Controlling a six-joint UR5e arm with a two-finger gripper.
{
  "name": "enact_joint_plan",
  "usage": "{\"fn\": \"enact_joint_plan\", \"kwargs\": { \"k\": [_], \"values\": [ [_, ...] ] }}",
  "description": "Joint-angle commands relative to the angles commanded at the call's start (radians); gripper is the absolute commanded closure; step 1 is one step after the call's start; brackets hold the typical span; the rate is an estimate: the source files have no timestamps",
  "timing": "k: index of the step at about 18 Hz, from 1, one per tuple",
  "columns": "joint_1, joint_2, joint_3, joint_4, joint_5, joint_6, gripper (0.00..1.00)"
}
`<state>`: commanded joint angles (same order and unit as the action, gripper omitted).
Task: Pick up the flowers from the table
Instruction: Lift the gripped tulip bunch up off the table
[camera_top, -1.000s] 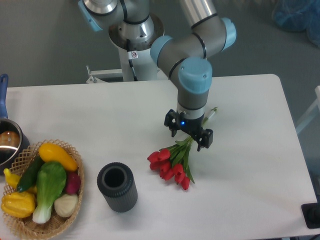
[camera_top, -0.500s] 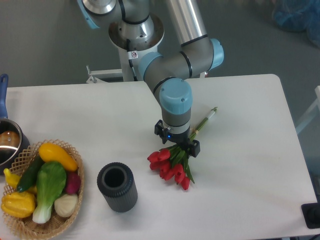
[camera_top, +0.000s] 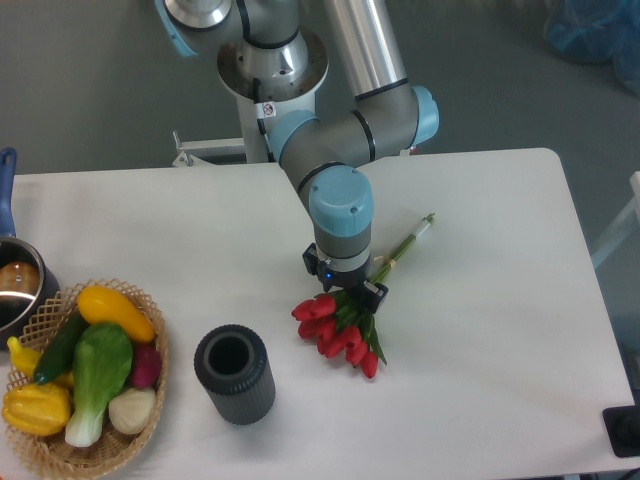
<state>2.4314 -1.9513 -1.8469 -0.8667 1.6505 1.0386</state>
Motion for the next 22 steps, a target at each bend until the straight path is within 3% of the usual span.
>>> {"fn": "enact_joint_plan", "kwargs": {
  "k": [10,12,15,17,22],
  "values": [
    [0.028,0.035,0.043,-0.018,0.032,-0.011,1.00],
    [0.041,0.037,0.092,-0.072,0.028,-0.015,1.00],
    [0.067,0.035,0.223,-0.236,0.025,-0.014,1.00],
    [0.081,0.028,0.287,-0.305,0.018,-0.005,1.00],
    [0.110,0.031,0.333,-0.314,-0.070,0.037,1.00]
  ]
}}
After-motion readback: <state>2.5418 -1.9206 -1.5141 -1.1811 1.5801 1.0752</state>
